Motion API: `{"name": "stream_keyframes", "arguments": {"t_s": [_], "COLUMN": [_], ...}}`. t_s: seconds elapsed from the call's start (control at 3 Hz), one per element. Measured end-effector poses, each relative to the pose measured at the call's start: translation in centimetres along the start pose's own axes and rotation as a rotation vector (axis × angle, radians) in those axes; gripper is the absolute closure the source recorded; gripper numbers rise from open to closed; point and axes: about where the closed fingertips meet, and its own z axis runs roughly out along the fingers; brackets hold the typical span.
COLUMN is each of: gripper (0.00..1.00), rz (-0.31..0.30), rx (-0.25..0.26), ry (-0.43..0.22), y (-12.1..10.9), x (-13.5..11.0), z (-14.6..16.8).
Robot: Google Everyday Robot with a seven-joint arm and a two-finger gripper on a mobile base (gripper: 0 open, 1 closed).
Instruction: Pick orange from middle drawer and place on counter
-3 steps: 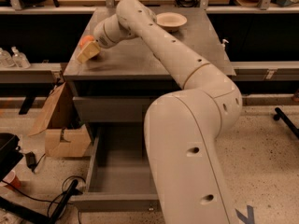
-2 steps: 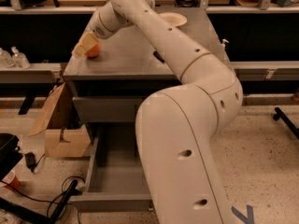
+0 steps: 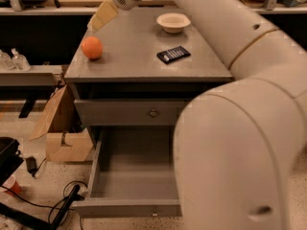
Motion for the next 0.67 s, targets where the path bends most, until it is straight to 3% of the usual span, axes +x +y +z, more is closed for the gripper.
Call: {"name": "stream_keyframes", "arguments": {"t_s": [0.33, 0.67], "gripper": [0.00, 0.00], "rz": [0.070, 0.115], "rx": [0.120, 0.275], "ry": [-0.057, -0.145], "y": [-1.5, -2.0], "x": [0.2, 1.4], "z": [-7.9, -16.9]}}
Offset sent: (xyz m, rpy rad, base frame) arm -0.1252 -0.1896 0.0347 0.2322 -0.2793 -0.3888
